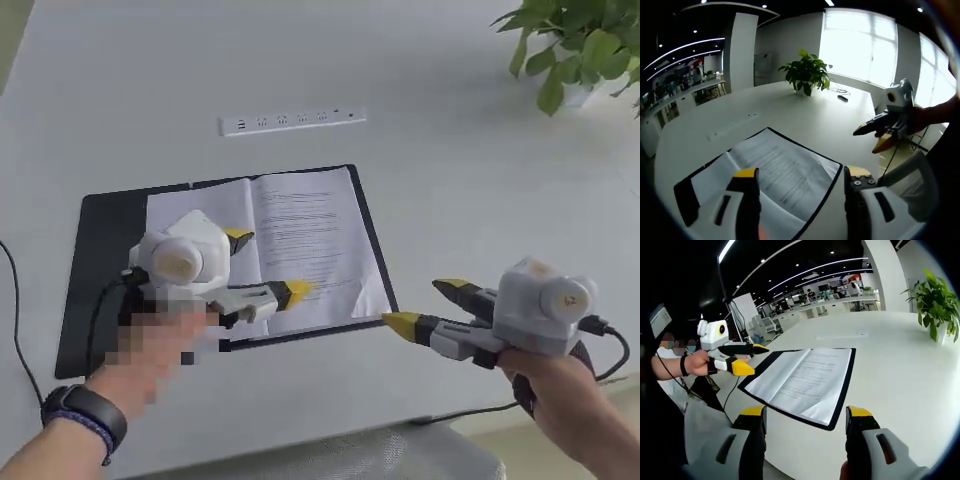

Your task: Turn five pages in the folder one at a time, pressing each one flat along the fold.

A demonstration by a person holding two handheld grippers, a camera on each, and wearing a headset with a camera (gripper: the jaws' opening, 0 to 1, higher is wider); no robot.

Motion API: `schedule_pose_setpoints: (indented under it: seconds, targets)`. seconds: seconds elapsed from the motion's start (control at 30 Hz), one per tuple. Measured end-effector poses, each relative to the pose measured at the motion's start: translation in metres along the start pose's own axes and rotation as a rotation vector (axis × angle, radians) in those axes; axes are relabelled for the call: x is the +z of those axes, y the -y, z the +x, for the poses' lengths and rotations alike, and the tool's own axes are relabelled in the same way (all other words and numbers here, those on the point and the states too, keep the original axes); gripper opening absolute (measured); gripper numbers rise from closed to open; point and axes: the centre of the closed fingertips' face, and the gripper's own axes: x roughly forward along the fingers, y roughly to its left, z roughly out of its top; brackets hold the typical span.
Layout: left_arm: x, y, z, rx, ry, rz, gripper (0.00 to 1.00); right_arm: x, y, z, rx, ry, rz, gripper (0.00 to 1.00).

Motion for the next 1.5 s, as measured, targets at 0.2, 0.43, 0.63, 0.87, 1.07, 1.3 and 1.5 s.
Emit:
schedule_pose_setpoints:
  seconds: [0.2, 0.43, 0.63, 0.87, 1.07, 1.3, 1.5]
  targets:
    - [-0.002, 0.018, 0.030, -0.066, -0.032, 0.032, 0.67, -0.006, 0.005, -0.004, -0.004, -0.003, 0.016, 0.63]
    - [-0.019, 0.029, 0.072, -0.114, -0.078, 0.036, 0.66, -0.010, 0.009, -0.008, -0.009, -0.006, 0.032, 0.62]
    - [-0.035, 0.036, 0.102, -0.079, -0.108, 0.012, 0.61, -0.013, 0.012, -0.006, -0.001, -0.011, 0.052, 0.59]
    - [-0.053, 0.044, 0.125, -0.048, -0.153, 0.020, 0.61, -0.011, 0.012, -0.001, 0.019, -0.019, 0.047, 0.59]
    - [-0.071, 0.043, 0.134, -0.020, -0.204, 0.049, 0.60, -0.010, 0.012, 0.002, 0.031, -0.024, 0.042, 0.60]
    - [-0.078, 0.042, 0.136, 0.005, -0.223, 0.116, 0.59, -0.013, 0.015, 0.002, 0.036, -0.034, 0.035, 0.61]
    - [-0.078, 0.039, 0.135, 0.004, -0.204, 0.112, 0.57, -0.013, 0.016, 0.002, 0.038, -0.032, 0.044, 0.61]
